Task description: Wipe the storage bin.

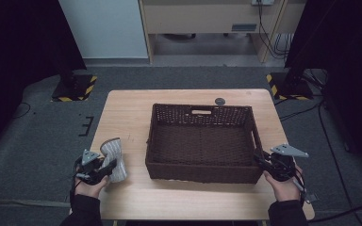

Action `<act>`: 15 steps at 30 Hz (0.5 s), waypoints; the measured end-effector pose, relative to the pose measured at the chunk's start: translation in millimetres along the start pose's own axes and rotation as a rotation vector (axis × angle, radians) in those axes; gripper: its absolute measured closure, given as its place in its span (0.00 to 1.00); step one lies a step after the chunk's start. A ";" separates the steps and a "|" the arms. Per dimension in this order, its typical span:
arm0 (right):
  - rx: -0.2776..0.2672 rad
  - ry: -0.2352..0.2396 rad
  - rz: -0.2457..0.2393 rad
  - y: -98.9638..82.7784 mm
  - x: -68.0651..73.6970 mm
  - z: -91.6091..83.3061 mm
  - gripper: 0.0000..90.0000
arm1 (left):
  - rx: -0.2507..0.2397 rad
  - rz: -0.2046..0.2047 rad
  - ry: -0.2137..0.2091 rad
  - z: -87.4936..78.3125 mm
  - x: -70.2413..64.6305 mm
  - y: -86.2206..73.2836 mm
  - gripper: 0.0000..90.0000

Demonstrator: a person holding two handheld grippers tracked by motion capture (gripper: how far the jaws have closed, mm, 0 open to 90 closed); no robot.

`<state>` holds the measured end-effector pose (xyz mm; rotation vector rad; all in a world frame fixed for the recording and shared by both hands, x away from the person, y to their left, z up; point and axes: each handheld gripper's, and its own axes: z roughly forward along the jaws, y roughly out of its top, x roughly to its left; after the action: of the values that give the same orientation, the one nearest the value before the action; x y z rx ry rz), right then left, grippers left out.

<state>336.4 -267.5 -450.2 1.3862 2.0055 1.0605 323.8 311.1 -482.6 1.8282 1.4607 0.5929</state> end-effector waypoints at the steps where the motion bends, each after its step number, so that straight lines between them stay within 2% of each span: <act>1: 0.000 0.000 0.000 0.0 -0.1 0.0 0.75 | 0.004 -0.010 -0.007 1.1 1.7 -0.6 0.72; 5: 0.000 -0.001 0.000 -0.1 0.1 0.2 0.75 | 0.020 -0.009 0.000 4.1 4.0 -1.4 0.72; 9: 0.001 -0.002 0.000 0.0 0.3 0.2 0.75 | 0.049 0.021 0.029 8.5 3.7 -3.3 0.71; 15: 0.000 -0.002 0.002 -0.1 0.4 0.3 0.75 | 0.080 0.053 0.040 18.9 1.6 -7.0 0.69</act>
<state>336.4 -267.0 -450.5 1.3890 2.0033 1.0593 333.5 308.7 -500.2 1.9318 1.4853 0.6084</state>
